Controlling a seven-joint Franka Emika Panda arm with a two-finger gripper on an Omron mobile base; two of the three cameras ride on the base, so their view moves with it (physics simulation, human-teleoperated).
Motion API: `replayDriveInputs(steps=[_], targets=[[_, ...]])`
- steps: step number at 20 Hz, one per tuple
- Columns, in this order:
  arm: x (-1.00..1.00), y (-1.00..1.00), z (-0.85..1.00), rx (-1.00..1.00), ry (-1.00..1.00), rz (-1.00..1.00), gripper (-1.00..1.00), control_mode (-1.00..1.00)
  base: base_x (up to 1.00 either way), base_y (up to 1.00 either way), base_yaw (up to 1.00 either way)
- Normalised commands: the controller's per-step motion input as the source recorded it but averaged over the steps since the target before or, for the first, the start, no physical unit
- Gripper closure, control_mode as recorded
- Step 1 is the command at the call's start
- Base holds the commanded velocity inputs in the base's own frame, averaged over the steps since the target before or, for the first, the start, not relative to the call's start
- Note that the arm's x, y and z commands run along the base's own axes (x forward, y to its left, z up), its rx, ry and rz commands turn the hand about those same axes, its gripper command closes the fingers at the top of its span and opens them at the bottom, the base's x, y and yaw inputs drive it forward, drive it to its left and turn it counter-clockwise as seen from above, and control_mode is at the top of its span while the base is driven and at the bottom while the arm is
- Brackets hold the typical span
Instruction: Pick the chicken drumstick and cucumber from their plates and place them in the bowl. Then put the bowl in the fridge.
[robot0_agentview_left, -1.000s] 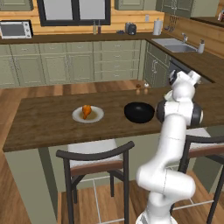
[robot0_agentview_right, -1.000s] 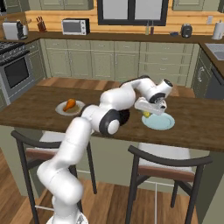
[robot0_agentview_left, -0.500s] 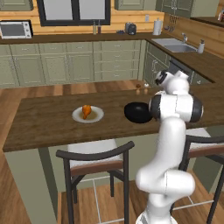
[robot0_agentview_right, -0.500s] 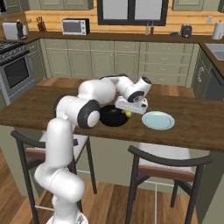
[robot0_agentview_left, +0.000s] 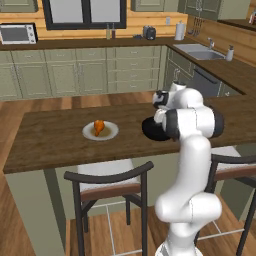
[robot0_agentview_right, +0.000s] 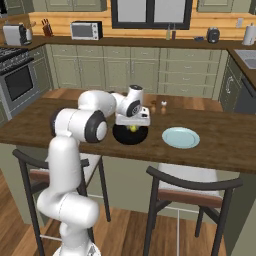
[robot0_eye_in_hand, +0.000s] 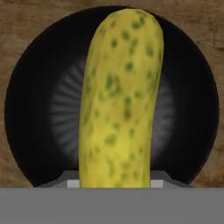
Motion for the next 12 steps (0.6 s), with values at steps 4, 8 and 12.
replayDriveInputs(steps=[4,8,12], targets=[[0.44,0.01,-0.29,-0.03,0.03,0.0,1.0,-1.0,0.0,0.0,0.0],[0.44,0.0,-0.39,0.0,0.02,0.0,1.0,-1.0,0.0,0.0,0.0],[0.34,0.0,-0.46,0.0,0.01,0.0,1.0,-1.0,0.0,0.0,0.0]])
